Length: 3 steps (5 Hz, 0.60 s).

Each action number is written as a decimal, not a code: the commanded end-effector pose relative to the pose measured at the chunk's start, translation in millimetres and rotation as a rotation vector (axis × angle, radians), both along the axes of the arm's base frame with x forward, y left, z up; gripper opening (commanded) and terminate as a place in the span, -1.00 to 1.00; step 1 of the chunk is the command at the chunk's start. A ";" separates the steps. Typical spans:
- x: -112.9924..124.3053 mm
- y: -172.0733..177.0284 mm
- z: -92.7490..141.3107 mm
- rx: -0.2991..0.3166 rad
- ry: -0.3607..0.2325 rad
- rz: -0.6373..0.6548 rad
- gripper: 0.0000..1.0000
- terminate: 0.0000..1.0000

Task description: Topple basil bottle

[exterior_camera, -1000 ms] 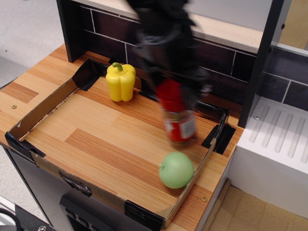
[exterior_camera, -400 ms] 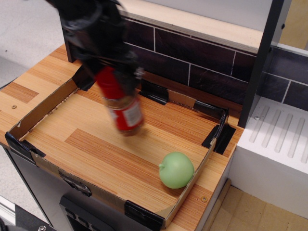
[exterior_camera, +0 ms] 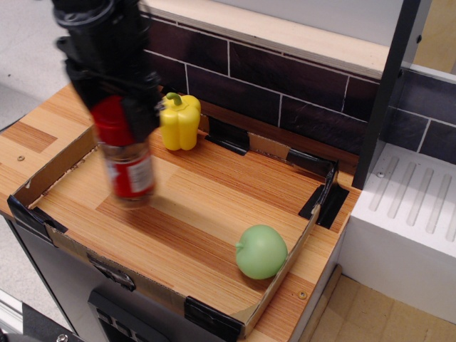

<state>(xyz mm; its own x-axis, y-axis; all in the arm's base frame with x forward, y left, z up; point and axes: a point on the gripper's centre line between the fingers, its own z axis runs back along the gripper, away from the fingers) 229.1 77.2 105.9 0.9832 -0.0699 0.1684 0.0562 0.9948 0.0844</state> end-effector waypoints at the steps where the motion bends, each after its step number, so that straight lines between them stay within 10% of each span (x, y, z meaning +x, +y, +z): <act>1: -6.3 12.9 3.7 0.278 0.110 0.023 -1.00 -1.00; 3: -1.7 0.2 -30.3 0.382 0.117 -0.067 -1.00 -1.00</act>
<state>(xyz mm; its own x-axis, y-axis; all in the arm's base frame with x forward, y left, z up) 238.1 72.7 63.5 0.9782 -0.2074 -0.0130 0.1929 0.8829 0.4280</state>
